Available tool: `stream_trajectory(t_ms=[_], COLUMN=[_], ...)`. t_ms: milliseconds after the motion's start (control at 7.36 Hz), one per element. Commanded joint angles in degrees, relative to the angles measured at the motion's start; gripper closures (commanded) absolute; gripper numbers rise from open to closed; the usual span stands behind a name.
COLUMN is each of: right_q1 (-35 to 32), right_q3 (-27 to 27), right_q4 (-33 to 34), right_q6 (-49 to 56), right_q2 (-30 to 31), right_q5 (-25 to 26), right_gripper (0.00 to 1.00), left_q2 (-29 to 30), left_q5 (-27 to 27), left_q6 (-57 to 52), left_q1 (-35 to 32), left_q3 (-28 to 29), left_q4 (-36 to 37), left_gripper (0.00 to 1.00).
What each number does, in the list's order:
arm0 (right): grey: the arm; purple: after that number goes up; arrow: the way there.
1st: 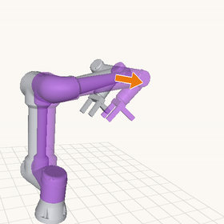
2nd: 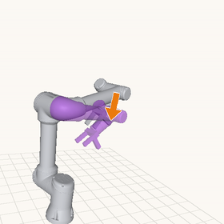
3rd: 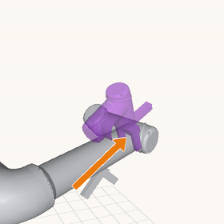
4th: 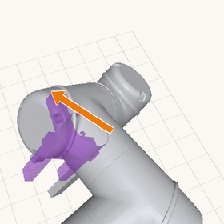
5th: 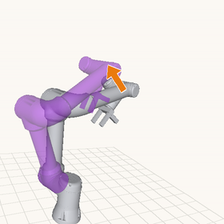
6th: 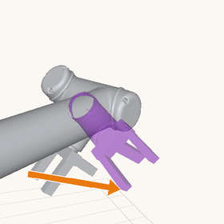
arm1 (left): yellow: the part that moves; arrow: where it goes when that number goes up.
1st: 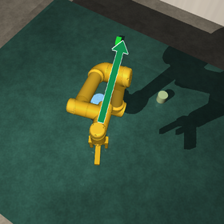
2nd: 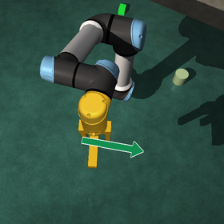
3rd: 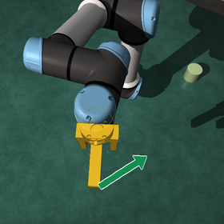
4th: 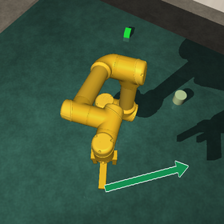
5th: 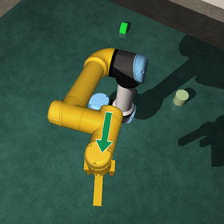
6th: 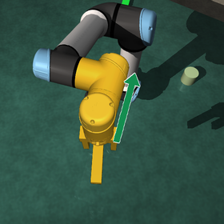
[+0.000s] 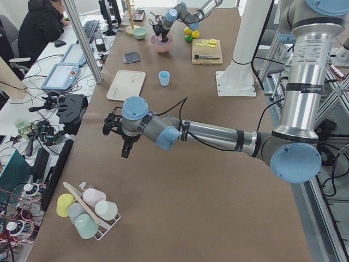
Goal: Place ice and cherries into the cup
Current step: 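Lower the right gripper into the ice and grasp a third cube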
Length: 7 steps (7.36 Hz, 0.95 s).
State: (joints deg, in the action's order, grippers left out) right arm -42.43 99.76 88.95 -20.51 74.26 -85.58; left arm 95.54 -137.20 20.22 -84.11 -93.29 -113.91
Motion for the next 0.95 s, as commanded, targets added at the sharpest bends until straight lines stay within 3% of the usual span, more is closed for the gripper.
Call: stream_trajectory(t_ms=[0, 272, 543, 815], right_q1=[0.0, 0.0, 0.0, 0.0], right_q3=[0.0, 0.0, 0.0, 0.0], right_q4=[0.0, 0.0, 0.0, -0.1], right_q6=[0.1, 0.1, 0.0, -0.1], right_q2=[0.0, 0.1, 0.1, 0.0], right_q5=[0.3, 0.4, 0.7, 0.7], right_gripper=[0.33, 0.33, 0.42, 0.42], left_q2=[0.0, -0.1, -0.1, -0.8], left_q5=[0.0, 0.0, 0.0, -0.1], left_q6=[0.0, -0.1, 0.0, 0.0], left_q1=[0.0, 0.0, 0.0, 0.0], left_q3=[0.0, 0.3, 0.3, 0.0], left_q4=[0.0, 0.0, -0.1, -0.5], left_gripper=[0.02, 0.02, 0.02, 0.02])
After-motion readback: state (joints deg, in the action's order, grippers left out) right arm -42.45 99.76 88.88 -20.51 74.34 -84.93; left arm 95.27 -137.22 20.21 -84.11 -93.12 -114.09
